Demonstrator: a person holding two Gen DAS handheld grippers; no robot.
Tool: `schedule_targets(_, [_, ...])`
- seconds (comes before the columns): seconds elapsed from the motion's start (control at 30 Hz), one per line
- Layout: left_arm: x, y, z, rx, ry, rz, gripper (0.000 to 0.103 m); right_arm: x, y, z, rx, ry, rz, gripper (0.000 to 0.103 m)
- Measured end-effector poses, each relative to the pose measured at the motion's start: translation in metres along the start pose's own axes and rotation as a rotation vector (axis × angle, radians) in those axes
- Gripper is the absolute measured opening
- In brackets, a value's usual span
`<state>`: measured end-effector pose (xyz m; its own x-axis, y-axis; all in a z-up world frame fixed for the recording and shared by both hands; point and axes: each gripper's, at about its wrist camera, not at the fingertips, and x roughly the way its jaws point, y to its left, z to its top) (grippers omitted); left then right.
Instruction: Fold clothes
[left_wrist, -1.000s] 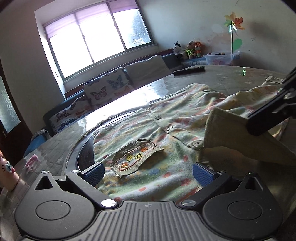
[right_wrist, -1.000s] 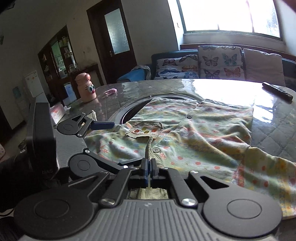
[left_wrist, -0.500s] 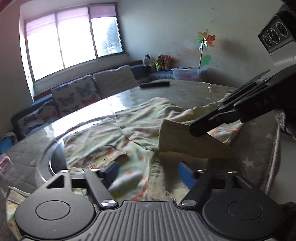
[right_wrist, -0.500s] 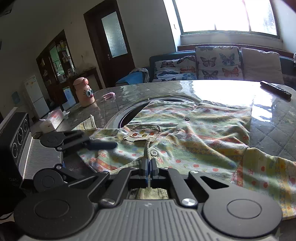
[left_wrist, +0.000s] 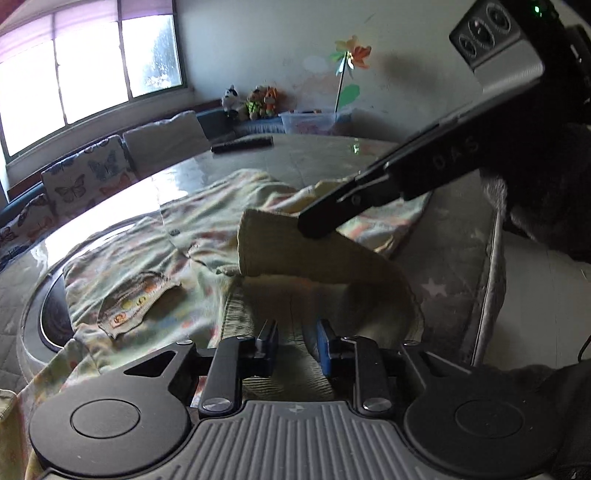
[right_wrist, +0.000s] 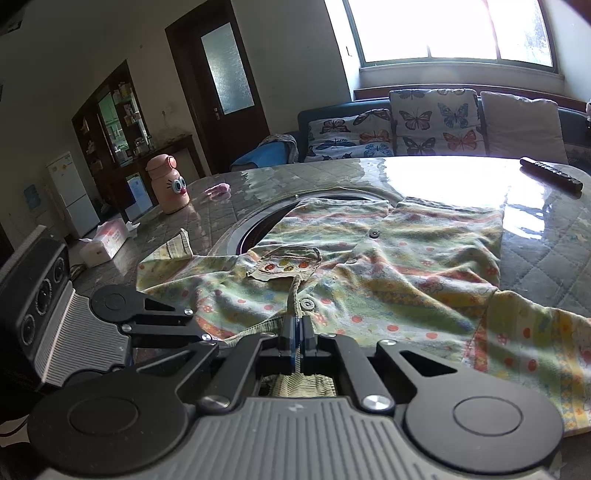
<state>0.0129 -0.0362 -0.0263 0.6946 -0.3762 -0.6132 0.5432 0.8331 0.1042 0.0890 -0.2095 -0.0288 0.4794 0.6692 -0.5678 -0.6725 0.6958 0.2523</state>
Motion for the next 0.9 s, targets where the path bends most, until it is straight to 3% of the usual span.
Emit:
schedule_targets(0.07, [0.001,0.003,0.0,-0.008,0.005,-0.011,0.024,0.001,0.0,0.0,0.004,0.0,-0.002,0.002])
schedule_targets(0.13, [0.002,0.007,0.0,-0.031,0.01,-0.022,0.005,0.0,0.0,-0.001,0.007,-0.002,-0.002,0.002])
schedule_targets(0.23, [-0.001,0.017,-0.001,-0.096,-0.005,-0.039,0.0,-0.001,-0.001,0.0,0.008,-0.005,-0.002,0.002])
schedule_targets(0.4, [-0.017,0.03,0.001,-0.209,-0.076,-0.099,0.0,-0.003,-0.003,0.0,0.014,-0.01,-0.007,0.001])
schedule_targets(0.53, [-0.021,0.024,0.002,-0.173,-0.068,-0.045,0.0,-0.004,-0.003,0.001,0.014,-0.014,-0.007,0.002])
schedule_targets(0.77, [-0.017,0.013,-0.001,-0.082,0.0,-0.031,0.005,-0.002,-0.002,0.002,0.014,-0.011,-0.002,0.002])
schedule_targets(0.87, [-0.014,0.011,-0.002,-0.067,0.01,-0.032,0.015,-0.002,-0.001,0.001,0.011,-0.008,0.001,0.002])
schedule_targets(0.9, [-0.014,0.011,-0.001,-0.064,0.007,-0.035,0.024,-0.002,0.0,0.001,0.01,-0.008,0.002,0.002])
